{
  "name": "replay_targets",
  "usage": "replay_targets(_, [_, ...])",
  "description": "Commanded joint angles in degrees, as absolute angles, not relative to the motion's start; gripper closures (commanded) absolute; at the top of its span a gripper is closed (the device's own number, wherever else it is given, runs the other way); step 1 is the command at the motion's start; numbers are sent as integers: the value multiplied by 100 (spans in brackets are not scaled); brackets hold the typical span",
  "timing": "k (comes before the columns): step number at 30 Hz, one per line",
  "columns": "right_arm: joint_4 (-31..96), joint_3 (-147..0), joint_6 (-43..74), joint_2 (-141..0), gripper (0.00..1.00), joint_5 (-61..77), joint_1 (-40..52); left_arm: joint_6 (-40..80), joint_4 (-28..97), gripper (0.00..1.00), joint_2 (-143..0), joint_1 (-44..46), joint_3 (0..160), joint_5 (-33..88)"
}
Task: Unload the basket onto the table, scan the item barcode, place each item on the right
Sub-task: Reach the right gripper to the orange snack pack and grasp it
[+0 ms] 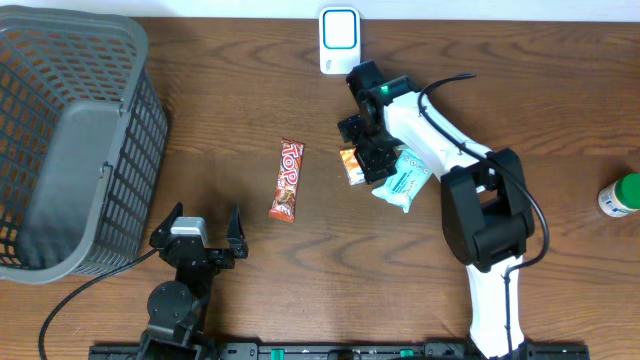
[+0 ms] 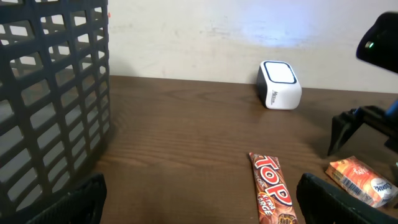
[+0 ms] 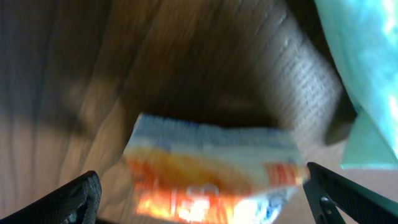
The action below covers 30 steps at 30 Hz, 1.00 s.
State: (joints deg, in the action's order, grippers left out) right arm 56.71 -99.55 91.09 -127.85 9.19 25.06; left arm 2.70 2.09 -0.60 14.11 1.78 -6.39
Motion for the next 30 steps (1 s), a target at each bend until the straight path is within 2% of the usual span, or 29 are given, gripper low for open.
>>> replay_targets(1, [5658, -9953, 9212, -13069, 1, 628, 2598, 196, 336, 2, -23, 1433, 23, -753])
replay_targets(3, [5651, -9953, 9177, -13176, 1, 602, 2598, 196, 336, 2, -23, 1433, 23, -753])
replay_targets(5, [5647, -9953, 9102, -13273, 21, 609, 2646, 196, 336, 2, -23, 1433, 23, -753])
replay_targets(6, [5655, -9953, 9019, -13270, 27, 609, 2674, 196, 336, 2, -21, 1433, 23, -753])
replay_targets(8, [5662, -9955, 8823, -13270, 32, 611, 2689, 196, 336, 2, -23, 1433, 23, -753])
replay_targets(11, [5841, -9955, 8503, -13268, 44, 611, 2687, 196, 336, 2, -23, 1433, 23, -753])
replay_targets(15, [6407, -10134, 7996, -13264, 46, 613, 2663, 196, 336, 2, -23, 1433, 23, -755])
replay_targets(19, [7371, -10783, 7164, -13264, 42, 631, 2552, 196, 336, 2, -23, 1433, 23, -753])
replay_targets(23, [8162, -11555, 5892, -13264, 41, 1125, 2460, 196, 336, 2, -23, 1433, 23, -755])
replay_targets(25, [8737, -11959, 4799, -13264, 41, 1739, 2377, 196, 336, 2, -23, 1433, 23, -753])
replay_targets(30, [9695, -12031, 3269, -13264, 37, 2480, 2329, 196, 336, 2, -23, 1433, 23, -753])
